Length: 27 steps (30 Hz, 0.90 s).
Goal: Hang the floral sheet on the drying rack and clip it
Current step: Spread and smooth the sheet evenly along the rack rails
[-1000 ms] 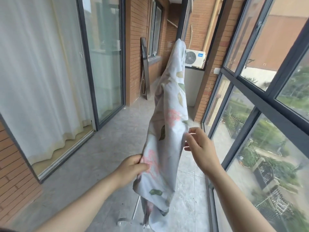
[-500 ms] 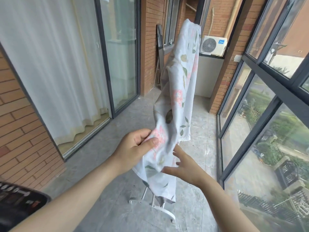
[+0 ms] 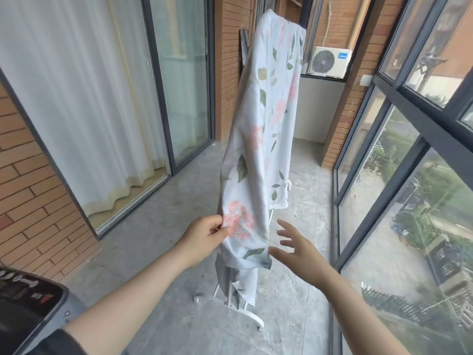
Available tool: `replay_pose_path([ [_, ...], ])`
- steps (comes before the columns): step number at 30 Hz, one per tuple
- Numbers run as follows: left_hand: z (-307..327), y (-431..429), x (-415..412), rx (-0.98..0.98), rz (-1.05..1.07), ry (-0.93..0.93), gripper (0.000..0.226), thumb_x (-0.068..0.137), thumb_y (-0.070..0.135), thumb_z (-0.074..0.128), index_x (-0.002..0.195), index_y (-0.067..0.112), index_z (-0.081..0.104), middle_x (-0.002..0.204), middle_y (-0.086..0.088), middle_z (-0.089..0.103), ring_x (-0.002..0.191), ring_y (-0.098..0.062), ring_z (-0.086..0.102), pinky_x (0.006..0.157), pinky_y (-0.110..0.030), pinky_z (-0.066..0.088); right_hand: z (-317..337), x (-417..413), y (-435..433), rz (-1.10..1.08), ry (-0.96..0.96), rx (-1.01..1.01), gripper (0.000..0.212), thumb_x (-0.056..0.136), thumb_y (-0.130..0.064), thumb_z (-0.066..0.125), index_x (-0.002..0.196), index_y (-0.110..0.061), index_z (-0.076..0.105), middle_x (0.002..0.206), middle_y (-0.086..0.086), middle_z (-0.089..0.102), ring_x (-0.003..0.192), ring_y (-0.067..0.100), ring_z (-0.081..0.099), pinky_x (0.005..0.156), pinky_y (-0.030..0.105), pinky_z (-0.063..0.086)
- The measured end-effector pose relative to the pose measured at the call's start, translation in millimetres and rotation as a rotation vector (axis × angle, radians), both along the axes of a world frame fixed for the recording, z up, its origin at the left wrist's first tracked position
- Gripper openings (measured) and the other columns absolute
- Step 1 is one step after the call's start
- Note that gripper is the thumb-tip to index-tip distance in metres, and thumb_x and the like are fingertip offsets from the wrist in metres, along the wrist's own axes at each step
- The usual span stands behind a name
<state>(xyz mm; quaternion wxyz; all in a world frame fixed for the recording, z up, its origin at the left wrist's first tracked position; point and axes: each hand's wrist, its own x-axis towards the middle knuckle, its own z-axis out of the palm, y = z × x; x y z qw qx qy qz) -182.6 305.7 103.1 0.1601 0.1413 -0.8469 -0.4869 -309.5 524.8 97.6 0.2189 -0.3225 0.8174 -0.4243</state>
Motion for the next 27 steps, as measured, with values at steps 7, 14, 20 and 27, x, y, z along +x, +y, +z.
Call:
replay_pose_path([
  [7,-65,2,-5,0.07,-0.004,-0.1,0.012,0.088,0.032,0.061,0.089,0.023,0.069,0.087,0.002,0.073,0.084,-0.013,0.067,0.077,-0.029,0.051,-58,-4,4,-0.046,-0.004,0.066,0.065,0.083,-0.04,0.067,0.139,-0.041,0.033,0.129,-0.012,0.05,0.116,0.005,0.05,0.095,0.034,0.048],
  [14,-166,-20,4,0.129,0.061,-0.134,0.022,0.088,0.013,0.064,0.087,0.036,0.063,0.089,0.013,0.069,0.08,0.009,0.062,0.075,-0.006,0.044,-155,4,-12,-0.112,-0.013,0.112,0.065,0.085,-0.037,0.066,0.141,-0.035,0.033,0.128,-0.013,0.05,0.115,0.004,0.05,0.097,0.031,0.046],
  [20,-284,-32,11,0.106,0.054,-0.165,0.019,0.088,0.016,0.064,0.089,0.035,0.065,0.093,0.013,0.07,0.09,0.004,0.062,0.079,-0.009,0.045,-280,9,-23,-0.119,-0.018,0.149,0.063,0.086,-0.036,0.065,0.141,-0.033,0.034,0.128,-0.013,0.05,0.112,0.001,0.049,0.097,0.027,0.046],
  [27,-475,-64,-33,0.083,0.083,-0.096,0.013,0.088,0.018,0.065,0.089,0.031,0.067,0.09,0.008,0.071,0.087,-0.003,0.065,0.08,-0.015,0.047,-459,-32,-71,-0.258,0.133,-0.007,0.056,0.086,-0.036,0.065,0.136,-0.031,0.04,0.12,-0.014,0.054,0.107,-0.003,0.051,0.09,0.021,0.046],
])
